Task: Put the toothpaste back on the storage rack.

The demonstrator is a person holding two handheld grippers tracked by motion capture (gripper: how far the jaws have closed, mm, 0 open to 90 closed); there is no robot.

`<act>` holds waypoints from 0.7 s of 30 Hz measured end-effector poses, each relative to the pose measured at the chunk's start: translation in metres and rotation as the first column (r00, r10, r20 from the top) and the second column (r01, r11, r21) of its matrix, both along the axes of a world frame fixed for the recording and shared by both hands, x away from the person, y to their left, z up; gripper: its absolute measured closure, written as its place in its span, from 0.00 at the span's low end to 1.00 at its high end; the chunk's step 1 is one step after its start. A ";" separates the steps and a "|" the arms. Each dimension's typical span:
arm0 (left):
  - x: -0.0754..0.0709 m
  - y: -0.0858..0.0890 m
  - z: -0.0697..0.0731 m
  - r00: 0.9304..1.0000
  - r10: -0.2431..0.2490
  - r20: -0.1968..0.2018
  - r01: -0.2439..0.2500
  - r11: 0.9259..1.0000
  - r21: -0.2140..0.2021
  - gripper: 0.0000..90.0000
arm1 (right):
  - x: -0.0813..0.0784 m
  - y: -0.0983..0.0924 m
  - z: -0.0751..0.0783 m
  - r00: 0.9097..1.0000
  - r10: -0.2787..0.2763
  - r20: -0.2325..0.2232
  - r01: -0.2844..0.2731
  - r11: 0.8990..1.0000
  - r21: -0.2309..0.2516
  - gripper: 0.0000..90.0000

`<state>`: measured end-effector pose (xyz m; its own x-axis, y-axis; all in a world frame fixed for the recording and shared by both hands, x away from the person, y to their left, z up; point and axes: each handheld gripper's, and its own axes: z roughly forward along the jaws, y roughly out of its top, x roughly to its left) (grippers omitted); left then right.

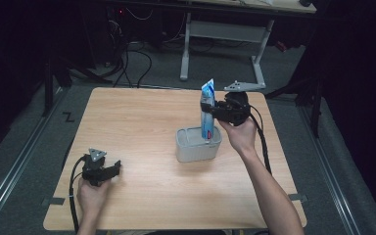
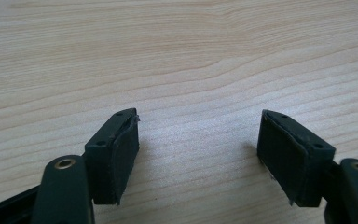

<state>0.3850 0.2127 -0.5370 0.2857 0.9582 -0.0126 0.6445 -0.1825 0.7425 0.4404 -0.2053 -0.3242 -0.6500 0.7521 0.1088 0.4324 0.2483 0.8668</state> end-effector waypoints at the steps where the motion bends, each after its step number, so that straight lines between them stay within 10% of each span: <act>1: 0.000 0.000 0.000 1.000 0.000 0.000 0.000 1.000 0.000 0.33 | 0.001 0.002 -0.001 1.000 0.001 0.001 -0.001 1.000 -0.003 0.79; 21: 0.000 0.000 0.000 1.000 0.000 0.000 0.000 1.000 0.000 0.33 | 0.009 0.009 -0.021 1.000 -0.017 -0.015 0.016 0.999 -0.041 0.79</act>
